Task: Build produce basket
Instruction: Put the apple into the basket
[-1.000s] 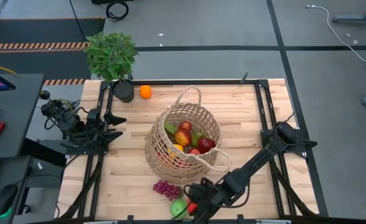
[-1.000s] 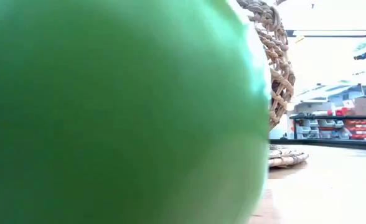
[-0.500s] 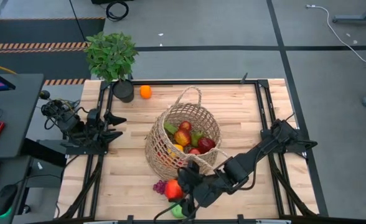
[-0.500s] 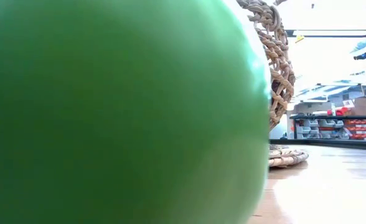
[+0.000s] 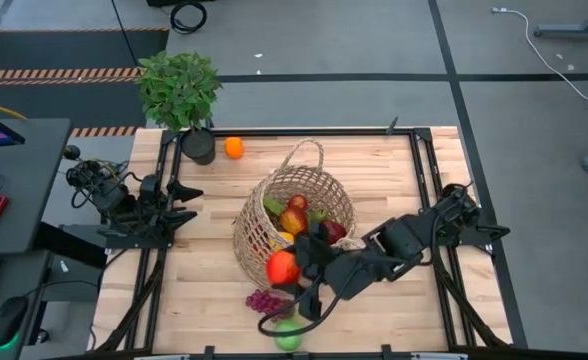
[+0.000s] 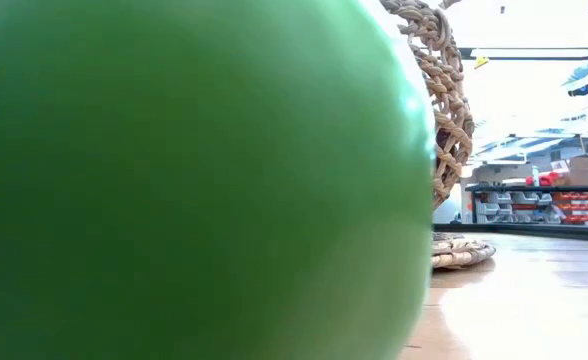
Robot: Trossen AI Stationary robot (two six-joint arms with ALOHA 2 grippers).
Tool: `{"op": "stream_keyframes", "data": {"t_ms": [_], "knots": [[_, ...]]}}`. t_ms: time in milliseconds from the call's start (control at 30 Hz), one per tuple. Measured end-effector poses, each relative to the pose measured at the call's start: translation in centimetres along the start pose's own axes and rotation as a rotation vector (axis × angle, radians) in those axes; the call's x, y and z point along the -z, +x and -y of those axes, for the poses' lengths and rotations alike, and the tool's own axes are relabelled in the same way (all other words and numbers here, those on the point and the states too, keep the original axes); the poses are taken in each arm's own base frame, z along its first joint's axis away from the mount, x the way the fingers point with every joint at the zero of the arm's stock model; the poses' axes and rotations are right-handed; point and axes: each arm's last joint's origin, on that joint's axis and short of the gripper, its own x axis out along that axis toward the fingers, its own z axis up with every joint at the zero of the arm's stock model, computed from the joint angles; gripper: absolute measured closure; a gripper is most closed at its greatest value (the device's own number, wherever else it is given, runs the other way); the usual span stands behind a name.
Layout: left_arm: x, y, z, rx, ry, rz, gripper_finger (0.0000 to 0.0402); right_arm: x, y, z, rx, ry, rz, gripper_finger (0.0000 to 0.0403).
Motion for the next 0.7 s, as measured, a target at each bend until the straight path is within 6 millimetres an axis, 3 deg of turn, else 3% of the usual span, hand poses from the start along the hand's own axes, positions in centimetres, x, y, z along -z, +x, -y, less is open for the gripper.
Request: {"op": "stream_keyframes", "data": {"t_ms": [233,700], "knots": [[0.0,0.0,0.0,0.000,-0.001,0.000,0.0005,-0.8,-2.4,1.7,0.064,-0.046,-0.019,0.0086],[0.0,0.0,0.0,0.000,-0.001,0.001,0.0005,0.3,-6.8,6.8,0.292,-0.104,-0.295,0.0086]]}}
